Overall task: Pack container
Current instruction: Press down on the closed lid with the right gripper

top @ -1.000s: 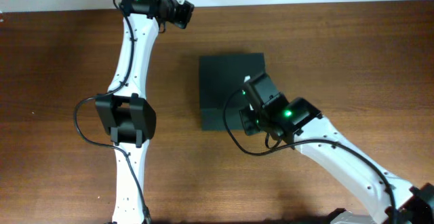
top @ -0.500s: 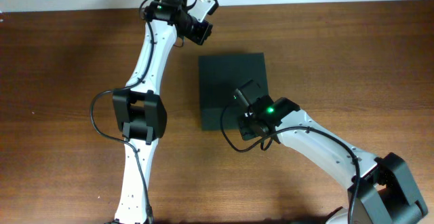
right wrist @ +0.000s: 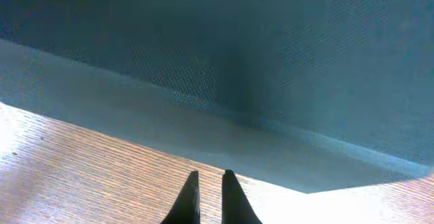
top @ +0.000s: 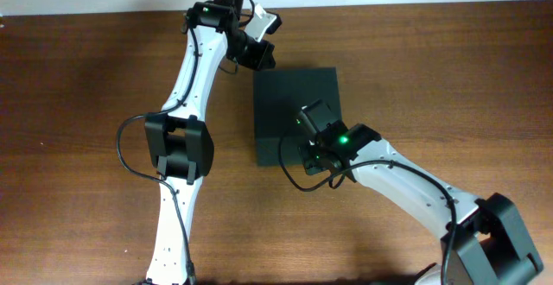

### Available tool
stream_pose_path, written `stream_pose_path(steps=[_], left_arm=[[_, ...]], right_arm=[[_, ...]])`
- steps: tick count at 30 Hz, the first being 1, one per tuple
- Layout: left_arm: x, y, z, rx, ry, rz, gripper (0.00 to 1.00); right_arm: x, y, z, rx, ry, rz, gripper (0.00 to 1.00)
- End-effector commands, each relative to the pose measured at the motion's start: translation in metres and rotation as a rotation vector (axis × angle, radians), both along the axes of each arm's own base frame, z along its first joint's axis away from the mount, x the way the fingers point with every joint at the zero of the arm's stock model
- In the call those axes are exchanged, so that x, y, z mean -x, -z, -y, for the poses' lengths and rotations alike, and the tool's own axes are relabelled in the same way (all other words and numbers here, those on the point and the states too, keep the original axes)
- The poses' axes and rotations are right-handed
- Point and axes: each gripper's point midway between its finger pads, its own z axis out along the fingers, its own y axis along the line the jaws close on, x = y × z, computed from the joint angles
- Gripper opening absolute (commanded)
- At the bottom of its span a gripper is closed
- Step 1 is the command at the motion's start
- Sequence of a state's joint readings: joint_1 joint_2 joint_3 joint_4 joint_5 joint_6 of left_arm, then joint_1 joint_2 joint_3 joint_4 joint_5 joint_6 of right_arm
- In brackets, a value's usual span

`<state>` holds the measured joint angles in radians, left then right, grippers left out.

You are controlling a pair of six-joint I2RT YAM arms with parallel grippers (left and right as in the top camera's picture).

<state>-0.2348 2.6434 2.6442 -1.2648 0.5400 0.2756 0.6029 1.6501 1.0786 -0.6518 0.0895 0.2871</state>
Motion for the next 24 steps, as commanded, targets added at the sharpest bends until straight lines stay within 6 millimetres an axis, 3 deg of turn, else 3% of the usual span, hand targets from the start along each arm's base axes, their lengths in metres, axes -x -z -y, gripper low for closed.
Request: stream_pose_path(steps=[1,6,9,18,24], left_arm=[[0.004,-0.001,0.003,0.022,-0.002,-0.027,0.02],[0.011,0.004,0.005,0.014,0.003,-0.056,0.02],[0.019,0.005,0.010,0.008,0.016,-0.080,0.02],[0.033,0.007,0.026,-0.004,0.069,-0.098,0.02],[0.040,0.008,0.029,-0.011,0.078,-0.120,0.01]], right_arm=[[0.008,0.022,-0.002,0.008,-0.012,-0.073,0.04],[0.011,0.039,-0.005,0.011,-0.018,-0.116,0.04],[-0.001,0.044,-0.012,-0.006,-0.039,-0.077,0.04],[-0.033,0.035,-0.034,-0.092,-0.044,0.056,0.04],[-0.048,0.027,-0.038,-0.105,-0.032,0.127,0.04]])
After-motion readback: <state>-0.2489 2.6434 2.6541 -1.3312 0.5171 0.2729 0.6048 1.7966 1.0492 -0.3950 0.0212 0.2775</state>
